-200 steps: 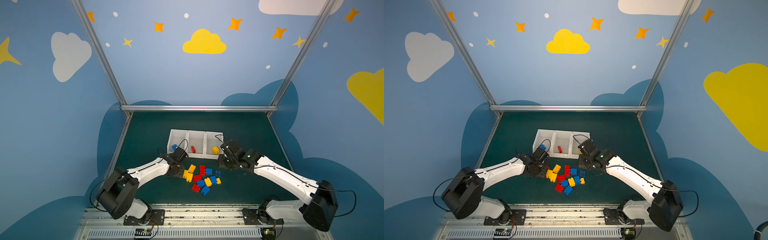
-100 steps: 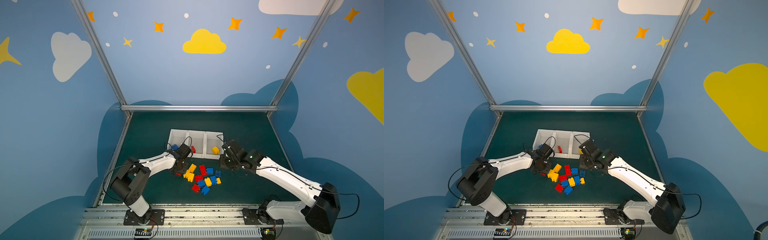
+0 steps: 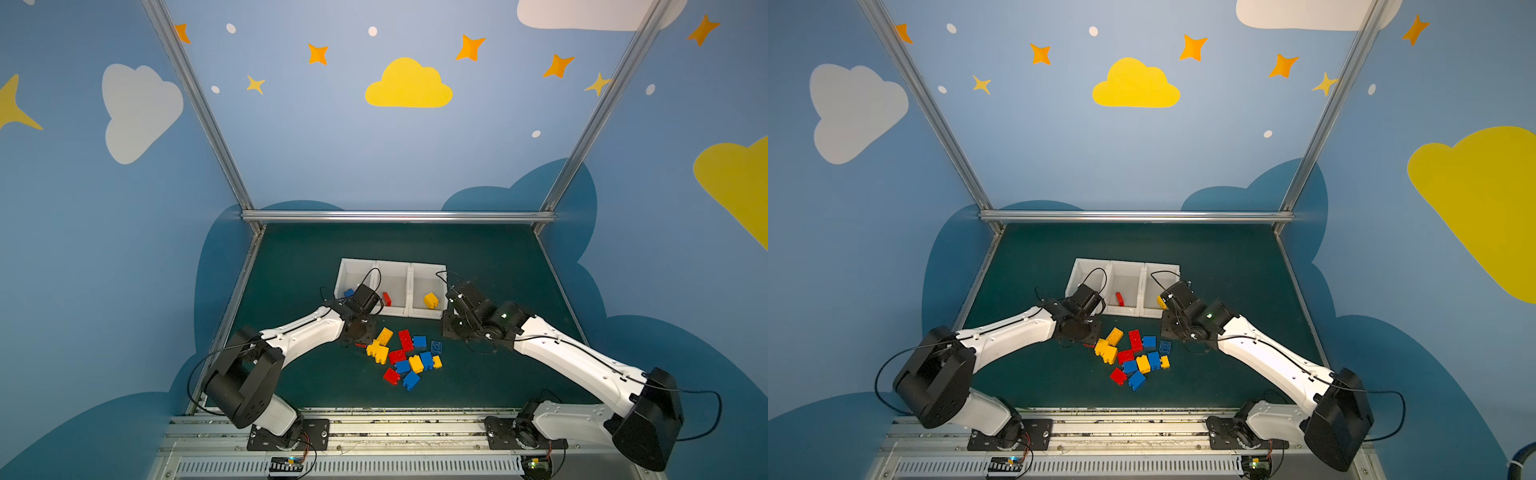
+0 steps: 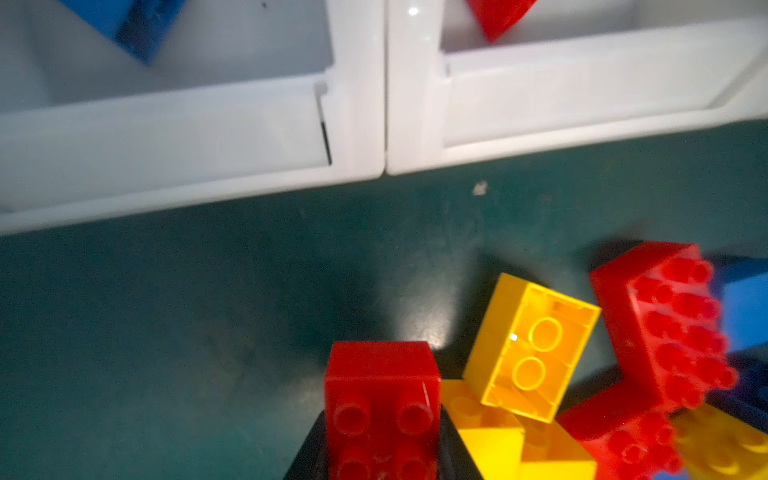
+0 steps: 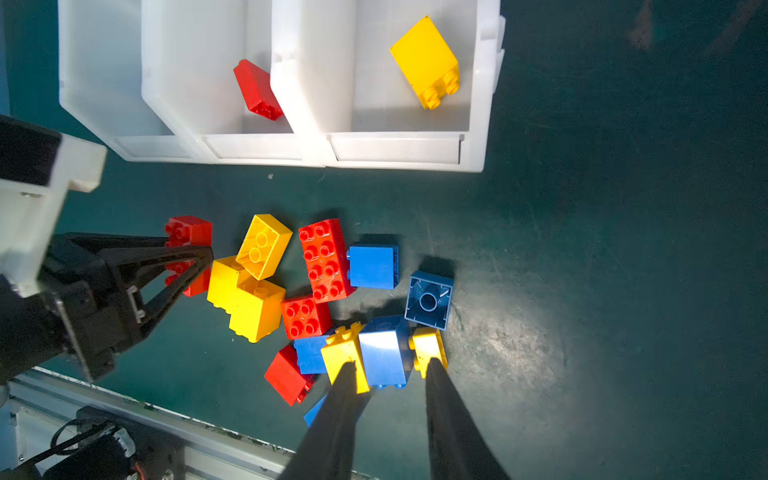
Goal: Sort the legos into containers by color
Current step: 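Carry the red brick with the left gripper over the middle compartment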
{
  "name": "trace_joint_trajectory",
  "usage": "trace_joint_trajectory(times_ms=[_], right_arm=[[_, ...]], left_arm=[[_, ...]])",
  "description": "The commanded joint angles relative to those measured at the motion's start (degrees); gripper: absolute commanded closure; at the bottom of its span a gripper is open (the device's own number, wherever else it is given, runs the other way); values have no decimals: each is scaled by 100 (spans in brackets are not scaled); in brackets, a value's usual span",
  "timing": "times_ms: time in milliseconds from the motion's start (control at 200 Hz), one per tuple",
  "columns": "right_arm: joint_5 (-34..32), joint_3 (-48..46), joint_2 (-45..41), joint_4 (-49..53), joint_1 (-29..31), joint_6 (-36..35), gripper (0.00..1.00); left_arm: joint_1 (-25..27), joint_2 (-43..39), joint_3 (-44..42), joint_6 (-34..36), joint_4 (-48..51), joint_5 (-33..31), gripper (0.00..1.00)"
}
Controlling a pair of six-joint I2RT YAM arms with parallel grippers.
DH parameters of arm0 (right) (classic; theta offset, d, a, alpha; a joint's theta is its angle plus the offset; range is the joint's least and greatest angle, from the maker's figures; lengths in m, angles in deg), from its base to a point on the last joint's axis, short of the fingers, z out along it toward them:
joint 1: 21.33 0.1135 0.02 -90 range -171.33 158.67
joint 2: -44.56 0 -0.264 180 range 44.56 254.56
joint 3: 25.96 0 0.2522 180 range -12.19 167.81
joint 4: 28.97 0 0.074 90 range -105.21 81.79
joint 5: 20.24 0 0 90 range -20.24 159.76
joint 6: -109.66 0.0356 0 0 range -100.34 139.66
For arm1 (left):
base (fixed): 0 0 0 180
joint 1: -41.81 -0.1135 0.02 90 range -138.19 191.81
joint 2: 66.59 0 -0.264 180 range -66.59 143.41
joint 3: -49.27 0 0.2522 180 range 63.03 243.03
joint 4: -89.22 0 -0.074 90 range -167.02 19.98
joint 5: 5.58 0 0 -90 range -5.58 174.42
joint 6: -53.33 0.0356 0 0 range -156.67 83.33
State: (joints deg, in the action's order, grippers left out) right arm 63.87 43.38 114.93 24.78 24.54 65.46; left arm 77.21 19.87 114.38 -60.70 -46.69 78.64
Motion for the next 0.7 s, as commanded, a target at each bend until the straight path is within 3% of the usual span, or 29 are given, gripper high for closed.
trace_joint_trajectory(times_ms=[0,220,491,696], right_arm=[[18,-171,-294,9,-78,-82,71],[-149,-648,-921,-58,-202,-88,71],[-505,-1500,-2224,-323,-234,-337,71],[-627,-1670,-2933,164,-275,-189,71]], left_arm=[[5,-221,390,-99,-20,262,66],[8,251,1281,-35,-185,481,66],[-51,1861,3013,259,235,576,66],[-112,2740,3887,229,416,631,66]])
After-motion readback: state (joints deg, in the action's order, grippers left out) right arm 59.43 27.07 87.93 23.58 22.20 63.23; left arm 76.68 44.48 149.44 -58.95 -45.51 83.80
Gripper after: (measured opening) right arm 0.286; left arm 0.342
